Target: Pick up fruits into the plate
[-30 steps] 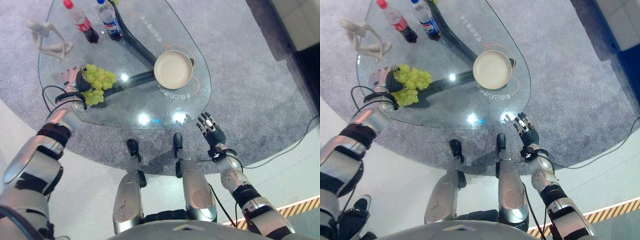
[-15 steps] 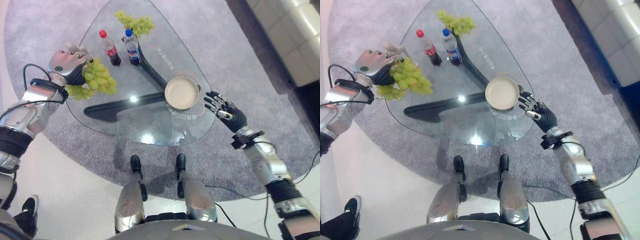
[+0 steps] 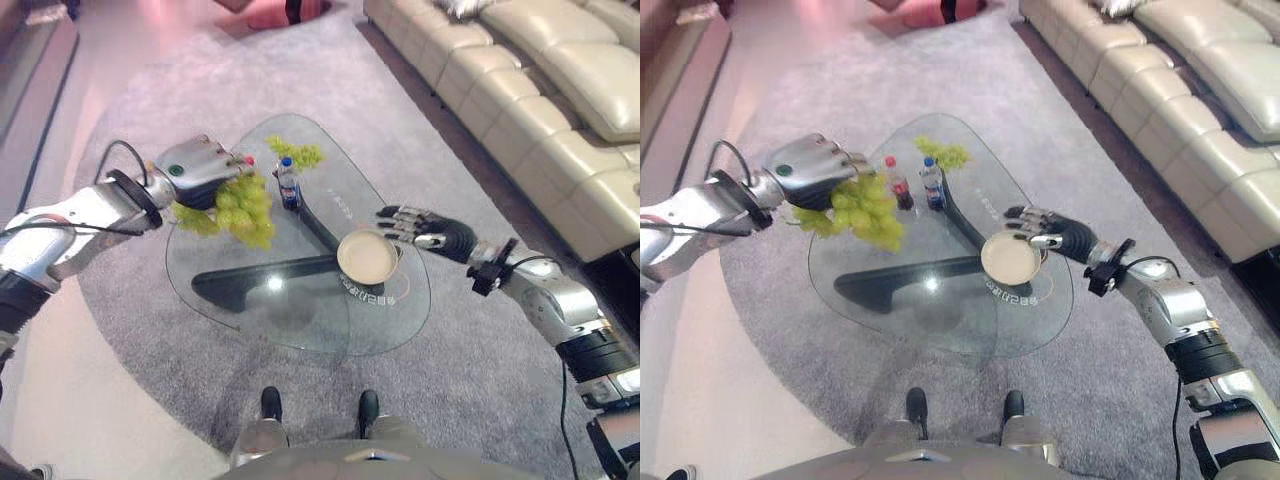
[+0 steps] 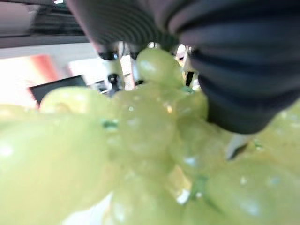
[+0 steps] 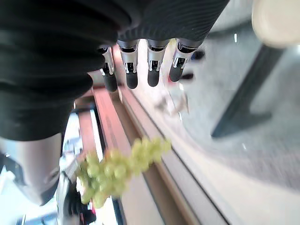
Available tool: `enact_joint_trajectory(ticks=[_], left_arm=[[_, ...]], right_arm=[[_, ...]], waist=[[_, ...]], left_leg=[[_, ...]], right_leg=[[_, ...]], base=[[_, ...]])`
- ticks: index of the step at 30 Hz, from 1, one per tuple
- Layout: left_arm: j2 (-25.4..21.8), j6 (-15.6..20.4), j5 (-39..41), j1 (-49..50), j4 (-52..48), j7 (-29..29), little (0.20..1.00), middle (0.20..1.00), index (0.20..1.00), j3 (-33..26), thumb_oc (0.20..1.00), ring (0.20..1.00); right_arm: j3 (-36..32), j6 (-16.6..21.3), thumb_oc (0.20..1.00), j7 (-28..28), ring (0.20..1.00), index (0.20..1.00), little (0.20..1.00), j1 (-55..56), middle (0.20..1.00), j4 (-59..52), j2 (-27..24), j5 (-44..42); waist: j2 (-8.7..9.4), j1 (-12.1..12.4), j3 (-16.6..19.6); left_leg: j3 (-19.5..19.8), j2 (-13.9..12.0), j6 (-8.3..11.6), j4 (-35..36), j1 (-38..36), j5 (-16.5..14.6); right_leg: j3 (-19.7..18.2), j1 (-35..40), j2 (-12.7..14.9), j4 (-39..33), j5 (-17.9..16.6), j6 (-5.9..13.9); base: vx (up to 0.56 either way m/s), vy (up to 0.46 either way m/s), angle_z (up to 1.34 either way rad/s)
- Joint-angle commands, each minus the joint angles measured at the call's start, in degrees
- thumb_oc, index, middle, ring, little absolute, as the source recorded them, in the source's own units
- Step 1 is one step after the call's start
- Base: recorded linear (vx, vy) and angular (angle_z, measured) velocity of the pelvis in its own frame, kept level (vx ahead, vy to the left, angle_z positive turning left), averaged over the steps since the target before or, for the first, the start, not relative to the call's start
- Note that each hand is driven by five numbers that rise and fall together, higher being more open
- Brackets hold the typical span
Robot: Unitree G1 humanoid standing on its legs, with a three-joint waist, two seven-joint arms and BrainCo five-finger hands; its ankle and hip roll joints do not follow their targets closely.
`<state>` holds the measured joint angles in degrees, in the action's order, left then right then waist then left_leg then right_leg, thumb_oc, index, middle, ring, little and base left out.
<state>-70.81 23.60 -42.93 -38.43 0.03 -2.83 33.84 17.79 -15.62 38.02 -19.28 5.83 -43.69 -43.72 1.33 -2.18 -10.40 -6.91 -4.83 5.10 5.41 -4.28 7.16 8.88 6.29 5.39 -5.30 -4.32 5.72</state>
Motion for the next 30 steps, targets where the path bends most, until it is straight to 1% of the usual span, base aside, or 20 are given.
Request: enact_joint_trajectory(ticks=[1,6,11,15,21,23,30], left_arm=[[-1.0,2.9,1.2,-6.3,-1.8,0.1,0.200,0.200,0.200,1.6,0.200,0.200],[-0.2,5.3,5.3,-10.7,-5.9,1.2,0.200,0.200,0.200,5.7,0.200,0.200],[1.2,6.3,8.5,-11.3,-8.9,1.4,0.200,0.200,0.200,5.5,0.200,0.200],[2.9,7.6,10.2,-10.9,-10.1,0.8,0.200,0.200,0.200,4.8,0.200,0.200],[4.9,9.3,9.9,-10.8,-12.3,-0.3,0.200,0.200,0.200,3.8,0.200,0.200],[5.7,9.0,10.3,-10.7,-13.9,0.5,0.200,0.200,0.200,3.1,0.200,0.200],[6.8,7.7,11.1,-11.2,-13.8,-0.7,0.200,0.200,0.200,2.7,0.200,0.200]], right_arm=[[2.6,-1.3,1.000,2.6,1.000,1.000,1.000,-3.3,1.000,-3.9,-1.0,-2.4],[6.9,-4.5,1.000,2.0,1.000,1.000,1.000,-5.8,1.000,-6.3,0.1,-6.0],[7.9,-6.2,1.000,2.3,1.000,1.000,1.000,-5.2,1.000,-7.1,1.1,-7.2],[8.3,-6.4,1.000,1.2,1.000,1.000,1.000,-4.5,1.000,-7.3,2.2,-7.6],[8.3,-6.0,1.000,0.8,1.000,1.000,1.000,-3.7,1.000,-7.0,3.6,-8.4],[8.4,-6.3,1.000,1.3,1.000,1.000,1.000,-3.4,1.000,-7.3,4.3,-8.9],[9.0,-6.6,1.000,3.8,1.000,1.000,1.000,-2.7,1.000,-9.9,4.7,-11.6]], waist=[[0.21,1.2,5.3],[-0.08,1.6,6.1],[-0.29,1.9,6.6],[-0.32,2.1,6.6],[-0.38,2.2,6.6],[-0.39,2.2,6.6],[-0.28,1.8,6.4]], left_leg=[[-0.3,3.1,-1.89,-0.4,-3.1,-7.7],[0.0,3.3,-2.01,-0.4,-3.9,-8.1],[0.5,3.5,-2.06,-0.4,-4.0,-8.3],[0.5,3.5,-1.95,-0.4,-3.9,-8.3],[0.6,3.5,-1.87,-0.4,-3.8,-8.4],[0.6,3.6,-1.91,-0.4,-3.9,-8.5],[0.7,3.7,-1.99,-0.4,-4.2,-8.7]], right_leg=[[2.4,1.2,0.7,0.9,1.9,1.42],[2.8,2.2,0.8,0.7,2.2,1.53],[3.3,2.6,1.1,0.5,2.3,1.70],[3.8,2.6,1.4,0.3,2.2,1.92],[4.3,2.5,1.6,0.3,2.0,2.15],[4.4,2.6,1.6,0.3,2.1,2.12],[3.8,2.7,1.5,0.3,2.2,2.14]], base=[[0.00,0.000,0.00],[0.00,0.018,0.01],[0.00,0.029,0.09],[-0.02,0.012,0.08],[-0.01,0.001,0.02],[0.00,0.000,0.00],[0.00,0.000,0.00]])
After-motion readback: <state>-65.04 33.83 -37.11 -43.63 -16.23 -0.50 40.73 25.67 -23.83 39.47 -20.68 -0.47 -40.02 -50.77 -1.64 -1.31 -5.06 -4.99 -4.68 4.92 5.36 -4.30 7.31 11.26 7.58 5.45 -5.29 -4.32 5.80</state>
